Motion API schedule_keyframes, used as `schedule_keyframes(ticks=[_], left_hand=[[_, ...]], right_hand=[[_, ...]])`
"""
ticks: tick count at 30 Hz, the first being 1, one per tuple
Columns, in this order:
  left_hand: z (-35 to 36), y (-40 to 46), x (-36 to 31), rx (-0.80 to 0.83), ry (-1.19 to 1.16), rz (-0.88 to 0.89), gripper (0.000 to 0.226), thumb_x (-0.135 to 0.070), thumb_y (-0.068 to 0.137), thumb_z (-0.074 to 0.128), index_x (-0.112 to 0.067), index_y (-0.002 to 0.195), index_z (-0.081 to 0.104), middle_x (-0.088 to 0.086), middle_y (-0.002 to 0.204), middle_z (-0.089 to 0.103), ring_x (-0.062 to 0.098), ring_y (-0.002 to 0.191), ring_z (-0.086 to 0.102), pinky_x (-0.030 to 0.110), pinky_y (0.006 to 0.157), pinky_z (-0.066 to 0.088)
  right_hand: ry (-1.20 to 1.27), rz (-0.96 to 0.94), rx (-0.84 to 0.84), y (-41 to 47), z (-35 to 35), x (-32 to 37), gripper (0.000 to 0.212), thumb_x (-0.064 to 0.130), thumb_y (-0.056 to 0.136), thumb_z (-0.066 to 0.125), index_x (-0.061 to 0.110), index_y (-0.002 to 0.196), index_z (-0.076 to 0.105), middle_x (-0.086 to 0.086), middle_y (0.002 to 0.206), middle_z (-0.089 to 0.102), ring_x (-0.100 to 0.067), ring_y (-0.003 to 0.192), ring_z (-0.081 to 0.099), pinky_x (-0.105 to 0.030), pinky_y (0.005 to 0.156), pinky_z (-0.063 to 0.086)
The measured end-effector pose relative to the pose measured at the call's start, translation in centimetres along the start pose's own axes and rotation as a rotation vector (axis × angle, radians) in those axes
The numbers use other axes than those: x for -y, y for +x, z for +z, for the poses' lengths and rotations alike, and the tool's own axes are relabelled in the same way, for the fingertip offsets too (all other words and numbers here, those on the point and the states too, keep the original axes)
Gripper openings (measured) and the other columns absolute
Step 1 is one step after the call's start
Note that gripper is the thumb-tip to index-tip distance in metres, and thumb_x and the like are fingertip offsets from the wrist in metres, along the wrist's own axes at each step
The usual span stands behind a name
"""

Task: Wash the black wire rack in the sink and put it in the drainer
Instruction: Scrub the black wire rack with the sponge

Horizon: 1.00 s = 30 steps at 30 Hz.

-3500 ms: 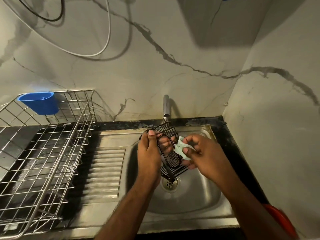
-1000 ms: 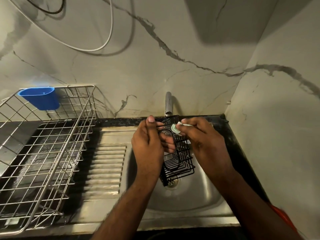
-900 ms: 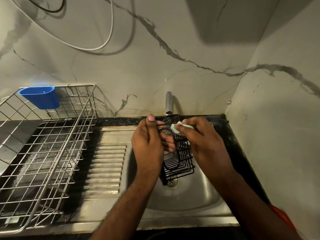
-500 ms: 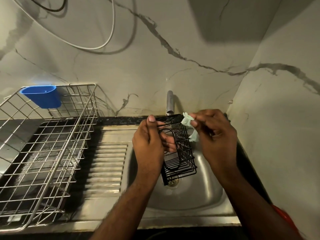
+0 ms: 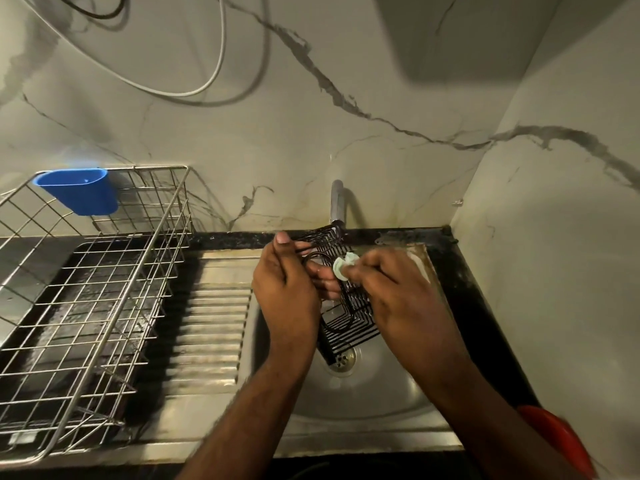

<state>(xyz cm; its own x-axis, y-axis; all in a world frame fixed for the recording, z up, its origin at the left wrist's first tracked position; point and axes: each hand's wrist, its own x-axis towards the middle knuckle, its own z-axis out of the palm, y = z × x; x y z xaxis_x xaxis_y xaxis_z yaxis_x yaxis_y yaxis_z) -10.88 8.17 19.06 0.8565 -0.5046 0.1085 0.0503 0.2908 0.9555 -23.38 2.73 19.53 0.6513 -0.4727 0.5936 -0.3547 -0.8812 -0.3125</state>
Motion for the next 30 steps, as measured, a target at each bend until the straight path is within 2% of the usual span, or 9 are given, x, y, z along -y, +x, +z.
schedule_keyframes(ticks=[3,5,9,12,16,19,23,27,30], left_hand=[[-0.3,0.5,0.2,-0.035,-0.003,-0.004,0.040,-0.041,0.108,0.039,-0.010,0.092,0.058,0.015,0.056,0.063,0.027,0.041,0.059,0.036,0.045,0.055],[-0.5,0.8,0.1,-0.070,-0.004,0.010,0.040,-0.041,0.108,0.039,-0.009,0.093,0.058,0.018,0.058,0.062,0.029,0.041,0.059,0.035,0.043,0.054],[-0.8,1.6,0.0,-0.126,-0.005,0.007,0.042,-0.039,0.110,0.038,-0.005,0.095,0.058,0.019,0.058,0.061,0.028,0.041,0.059,0.032,0.039,0.052],[-0.9,1.4,0.2,-0.119,-0.016,-0.011,0.041,-0.040,0.109,0.038,-0.007,0.094,0.058,0.018,0.058,0.060,0.027,0.040,0.058,0.031,0.039,0.052],[-1.4,2.0,0.3,-0.171,-0.052,-0.078,0.042,-0.038,0.110,0.036,-0.006,0.095,0.058,0.011,0.054,0.062,0.021,0.037,0.057,0.027,0.037,0.049],[-1.6,2.6,0.4,-0.198,-0.058,-0.105,0.041,-0.037,0.111,0.034,-0.008,0.092,0.057,0.006,0.051,0.062,0.020,0.036,0.056,0.028,0.036,0.050],[-1.5,2.4,0.3,-0.182,-0.043,-0.118,0.040,-0.036,0.111,0.034,-0.007,0.095,0.057,0.005,0.051,0.063,0.018,0.037,0.058,0.028,0.037,0.051],[-1.1,1.2,0.6,-0.085,-0.007,-0.112,0.042,-0.041,0.110,0.036,-0.008,0.095,0.058,0.010,0.055,0.064,0.023,0.041,0.060,0.030,0.041,0.052],[-0.2,0.0,0.9,-0.017,0.043,-0.058,0.042,-0.042,0.109,0.038,-0.009,0.094,0.059,0.011,0.056,0.065,0.026,0.043,0.061,0.034,0.046,0.053]], right_hand=[[0.071,0.030,-0.012,-0.4,0.5,-0.1,0.022,0.003,0.089,0.060,0.005,0.107,0.073,-0.005,0.102,0.062,-0.008,0.097,0.050,-0.011,0.084,0.039],[0.097,0.045,0.021,-0.6,0.7,-0.4,0.026,-0.005,0.085,0.066,0.008,0.106,0.073,-0.004,0.103,0.062,-0.008,0.098,0.051,-0.008,0.086,0.038],[0.145,0.019,0.178,-0.7,0.7,-0.8,0.023,-0.003,0.087,0.065,0.012,0.103,0.073,0.000,0.105,0.060,-0.002,0.100,0.046,0.003,0.089,0.028],[0.194,-0.006,0.261,-0.4,0.4,-1.6,0.021,0.003,0.094,0.059,0.016,0.105,0.071,0.007,0.106,0.055,0.008,0.098,0.042,0.002,0.087,0.031],[0.159,-0.074,0.371,-0.4,-0.5,-2.3,0.022,0.005,0.090,0.065,0.020,0.106,0.071,0.010,0.108,0.055,0.002,0.100,0.047,-0.007,0.081,0.039],[0.111,-0.134,0.330,-0.5,-0.6,-3.1,0.023,0.004,0.087,0.068,0.018,0.106,0.072,0.009,0.107,0.056,-0.001,0.100,0.048,-0.008,0.083,0.038],[0.238,-0.042,0.202,0.1,-1.0,-3.7,0.032,-0.002,0.086,0.069,0.020,0.109,0.071,0.010,0.105,0.057,-0.004,0.096,0.057,-0.014,0.079,0.046],[0.285,0.052,-0.015,2.5,-1.8,-2.4,0.019,0.007,0.094,0.065,0.013,0.110,0.072,0.009,0.102,0.059,0.000,0.088,0.060,-0.005,0.074,0.043],[0.184,0.057,-0.027,4.9,-1.3,-1.3,0.022,0.014,0.095,0.065,0.014,0.116,0.071,0.009,0.101,0.058,0.002,0.082,0.052,-0.002,0.073,0.037]])
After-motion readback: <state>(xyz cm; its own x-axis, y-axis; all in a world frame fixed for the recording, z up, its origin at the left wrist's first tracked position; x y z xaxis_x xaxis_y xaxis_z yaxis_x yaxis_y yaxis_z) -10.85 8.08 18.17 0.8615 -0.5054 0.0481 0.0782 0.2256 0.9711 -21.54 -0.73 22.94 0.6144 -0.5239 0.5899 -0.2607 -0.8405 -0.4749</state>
